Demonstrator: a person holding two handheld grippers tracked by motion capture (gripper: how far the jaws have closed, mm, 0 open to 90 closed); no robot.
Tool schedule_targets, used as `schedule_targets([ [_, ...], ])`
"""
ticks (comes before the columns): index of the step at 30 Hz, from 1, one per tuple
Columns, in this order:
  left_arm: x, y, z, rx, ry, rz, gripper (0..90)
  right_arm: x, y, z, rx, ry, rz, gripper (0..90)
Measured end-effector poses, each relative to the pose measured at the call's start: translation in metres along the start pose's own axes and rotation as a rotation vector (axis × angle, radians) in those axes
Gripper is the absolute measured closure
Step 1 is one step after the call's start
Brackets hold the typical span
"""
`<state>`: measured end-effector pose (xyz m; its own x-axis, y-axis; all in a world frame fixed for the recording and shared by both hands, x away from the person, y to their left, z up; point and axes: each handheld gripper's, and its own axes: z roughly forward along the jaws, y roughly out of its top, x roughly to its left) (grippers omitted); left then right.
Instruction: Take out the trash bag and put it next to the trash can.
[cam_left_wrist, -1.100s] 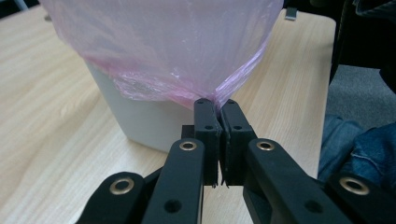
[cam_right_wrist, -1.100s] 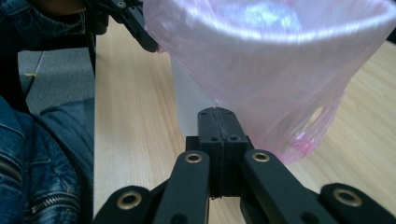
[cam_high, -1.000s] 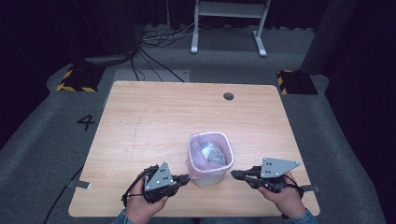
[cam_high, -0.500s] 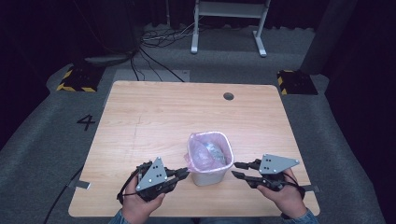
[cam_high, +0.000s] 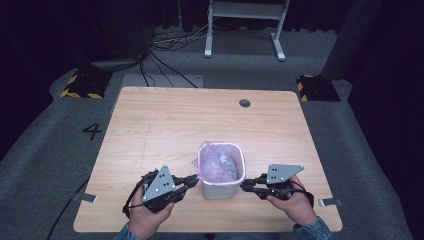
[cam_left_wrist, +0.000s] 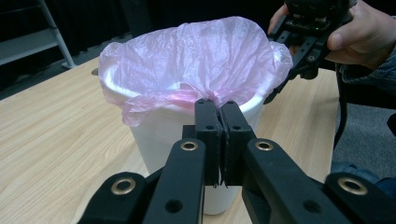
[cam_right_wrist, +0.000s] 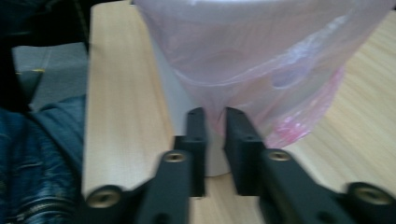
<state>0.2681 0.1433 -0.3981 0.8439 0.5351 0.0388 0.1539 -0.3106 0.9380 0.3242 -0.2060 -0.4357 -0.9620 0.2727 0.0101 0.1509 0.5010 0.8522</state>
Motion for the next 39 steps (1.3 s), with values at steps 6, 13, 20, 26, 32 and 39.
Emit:
schedule_targets([
  [6,-0.001,0.002,-0.004,-0.014,0.0,0.005,87.3,0.007,0.005,-0.008,-0.035,-0.018,-0.015,90.0],
  [13,-0.005,0.007,-0.003,-0.028,-0.014,0.016,87.3,0.009,0.01,-0.032,-0.123,-0.048,-0.024,90.0],
  [20,-0.003,0.014,-0.003,-0.047,-0.002,0.015,87.2,0.014,0.025,-0.044,-0.164,-0.072,-0.058,90.0],
  [26,0.0,0.019,-0.001,-0.064,0.008,0.002,87.2,0.014,0.029,-0.041,-0.111,-0.088,-0.049,89.2],
  [32,-0.003,0.022,0.008,-0.051,0.002,0.017,86.1,0.014,0.012,-0.014,-0.016,-0.098,0.02,52.1],
  [39,-0.008,0.024,0.015,-0.04,-0.013,0.033,83.2,0.007,0.012,-0.01,-0.039,-0.08,0.001,90.0],
])
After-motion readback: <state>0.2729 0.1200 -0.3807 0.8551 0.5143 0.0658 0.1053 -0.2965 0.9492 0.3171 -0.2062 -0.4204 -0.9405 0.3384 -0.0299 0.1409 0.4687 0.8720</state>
